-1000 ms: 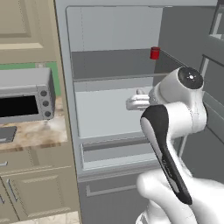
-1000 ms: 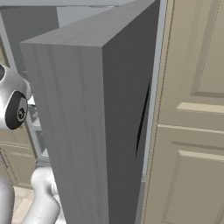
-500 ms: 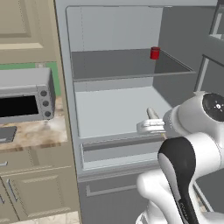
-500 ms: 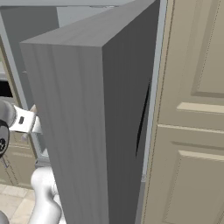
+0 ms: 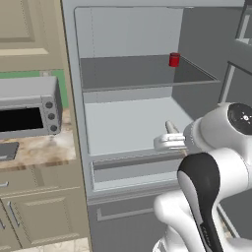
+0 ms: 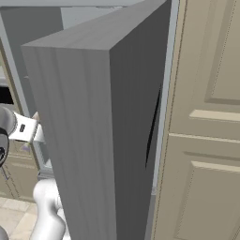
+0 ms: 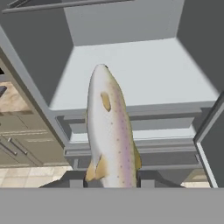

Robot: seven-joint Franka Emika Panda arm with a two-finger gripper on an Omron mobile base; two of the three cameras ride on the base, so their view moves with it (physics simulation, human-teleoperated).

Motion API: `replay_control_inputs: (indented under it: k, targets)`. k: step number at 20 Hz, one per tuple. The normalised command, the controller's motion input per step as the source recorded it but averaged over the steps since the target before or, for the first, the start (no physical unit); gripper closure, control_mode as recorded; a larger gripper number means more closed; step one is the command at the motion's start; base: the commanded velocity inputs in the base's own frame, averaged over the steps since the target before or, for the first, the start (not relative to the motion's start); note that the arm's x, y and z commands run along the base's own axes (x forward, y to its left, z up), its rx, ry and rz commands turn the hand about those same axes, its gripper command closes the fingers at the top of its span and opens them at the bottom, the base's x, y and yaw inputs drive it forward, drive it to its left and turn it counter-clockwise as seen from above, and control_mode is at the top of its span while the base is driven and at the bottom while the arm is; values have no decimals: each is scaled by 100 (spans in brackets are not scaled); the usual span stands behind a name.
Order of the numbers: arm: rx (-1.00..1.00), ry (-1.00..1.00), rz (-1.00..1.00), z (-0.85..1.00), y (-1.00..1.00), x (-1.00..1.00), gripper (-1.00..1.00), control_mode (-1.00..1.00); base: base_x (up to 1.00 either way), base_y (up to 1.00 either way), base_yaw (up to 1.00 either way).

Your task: Take the fish from the fridge and place it on the digital scale on the counter by the fridge. Wait a few seconds for a reading, then move it to the plate on the dining counter.

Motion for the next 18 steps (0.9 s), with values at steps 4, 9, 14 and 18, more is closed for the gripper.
replay_control_inputs:
  k: [4,9,14,18]
  targets:
    - [0,0,0,0,0,-9,100,100,-24,5,0]
    - [0,0,0,0,0,0,100,100,-56,63,-5]
    - [0,0,0,0,0,0,100,100,-31,91,-13]
    - [0,0,0,0,0,0,100,100,-1,100,-17]
